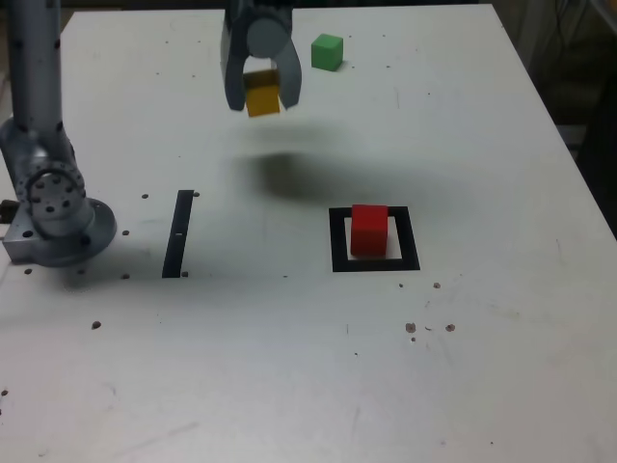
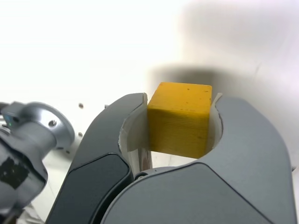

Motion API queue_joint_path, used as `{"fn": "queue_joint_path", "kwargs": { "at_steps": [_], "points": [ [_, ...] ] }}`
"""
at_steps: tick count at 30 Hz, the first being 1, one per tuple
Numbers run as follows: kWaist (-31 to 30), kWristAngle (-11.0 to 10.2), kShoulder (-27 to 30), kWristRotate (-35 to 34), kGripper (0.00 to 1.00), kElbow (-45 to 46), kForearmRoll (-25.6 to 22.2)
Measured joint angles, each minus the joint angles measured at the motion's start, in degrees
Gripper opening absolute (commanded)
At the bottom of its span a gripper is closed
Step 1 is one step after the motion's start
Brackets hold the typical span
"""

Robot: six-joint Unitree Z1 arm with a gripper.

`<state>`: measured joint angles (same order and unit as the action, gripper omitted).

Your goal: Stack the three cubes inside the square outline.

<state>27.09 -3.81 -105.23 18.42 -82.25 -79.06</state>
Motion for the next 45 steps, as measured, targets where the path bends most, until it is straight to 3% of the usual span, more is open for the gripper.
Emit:
{"fn": "queue_joint_path", "kwargs": {
  "at_steps": [19, 31, 45],
  "points": [
    [-18.3, 1.5, -2.0, -11.1, 0.24, -6.3, -3.9],
    [-24.1, 3.1, -6.6, -13.5, 0.24, -12.7, -6.9],
    [-29.4, 4.9, -9.7, -16.3, 0.24, -16.0, -7.1]
  ]
}}
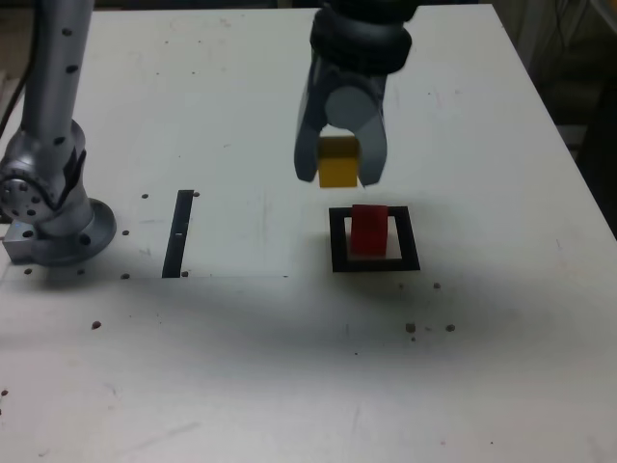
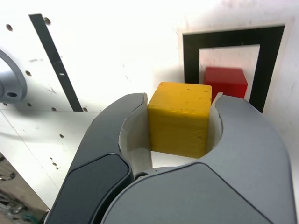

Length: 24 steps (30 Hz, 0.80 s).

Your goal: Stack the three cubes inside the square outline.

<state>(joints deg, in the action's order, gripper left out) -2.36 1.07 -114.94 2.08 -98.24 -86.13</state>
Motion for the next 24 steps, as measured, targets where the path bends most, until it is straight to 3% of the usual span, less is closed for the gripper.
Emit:
{"fn": "queue_joint_path", "kwargs": {
  "at_steps": [24],
  "points": [
    [-2.0, 1.1, -5.9, -0.8, 0.24, -3.5, 1.9]
  ]
}}
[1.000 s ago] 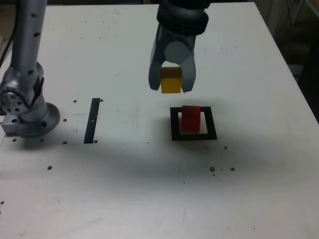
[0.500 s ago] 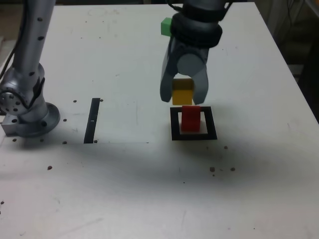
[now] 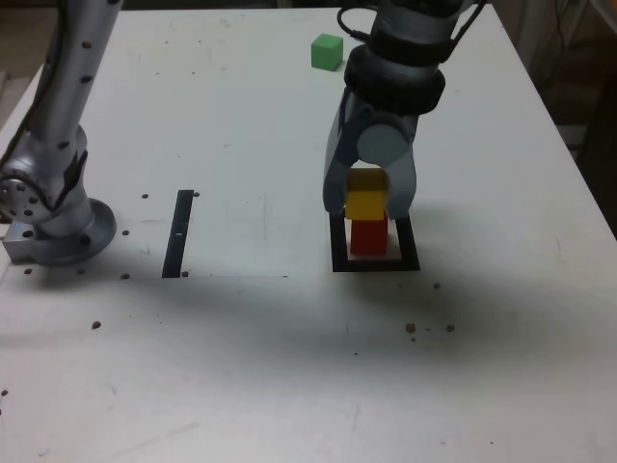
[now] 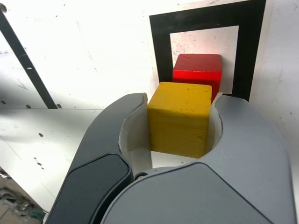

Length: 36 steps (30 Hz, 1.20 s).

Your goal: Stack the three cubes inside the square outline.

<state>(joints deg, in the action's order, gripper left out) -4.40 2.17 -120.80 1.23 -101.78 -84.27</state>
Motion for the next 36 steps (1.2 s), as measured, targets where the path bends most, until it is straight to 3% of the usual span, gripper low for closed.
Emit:
{"fn": "queue_joint_path", "kwargs": {
  "at_steps": [8, 10, 12, 16, 19, 31, 36],
  "points": [
    [0.0, -0.6, -0.9, 0.0, 0.24, -0.7, 0.3],
    [0.0, -0.8, -0.9, 0.0, 0.28, -0.7, 0.4],
    [0.0, -1.0, -1.0, 0.0, 0.43, -0.7, 0.5],
    [0.0, -1.1, -1.0, 0.2, 0.83, -0.7, 0.8],
    [0.0, -1.1, -1.1, 0.4, 0.96, -0.5, 1.0],
    [0.6, -1.1, -1.1, 0.6, 0.98, 1.0, 1.0],
    [1.0, -2.6, 0.0, 0.6, 0.99, 1.7, 1.0]
  ]
}}
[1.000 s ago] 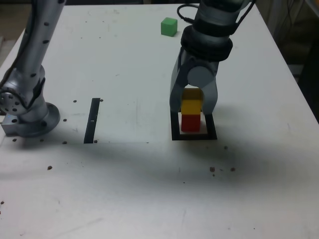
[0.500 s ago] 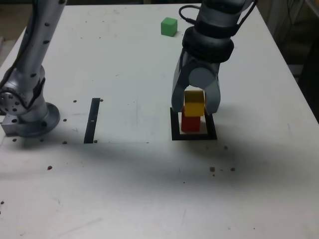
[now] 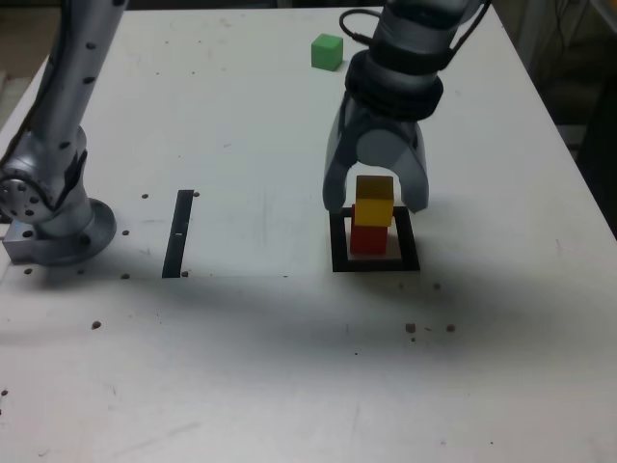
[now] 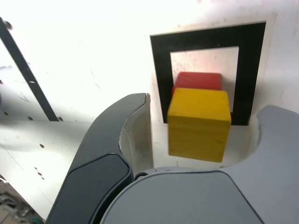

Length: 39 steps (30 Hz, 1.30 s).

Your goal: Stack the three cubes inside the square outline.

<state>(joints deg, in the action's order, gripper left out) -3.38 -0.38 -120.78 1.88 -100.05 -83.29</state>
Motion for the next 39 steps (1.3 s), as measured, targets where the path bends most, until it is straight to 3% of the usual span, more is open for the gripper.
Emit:
{"fn": "queue_joint_path", "kwargs": {
  "at_steps": [11, 32, 39],
  "points": [
    [5.2, -3.3, 4.8, 1.2, 0.99, 1.9, 0.0],
    [19.1, -6.8, 6.1, 7.9, 0.99, 4.3, 0.9],
    [22.0, -9.8, 6.1, 11.3, 0.99, 4.3, 1.7]
  ]
}}
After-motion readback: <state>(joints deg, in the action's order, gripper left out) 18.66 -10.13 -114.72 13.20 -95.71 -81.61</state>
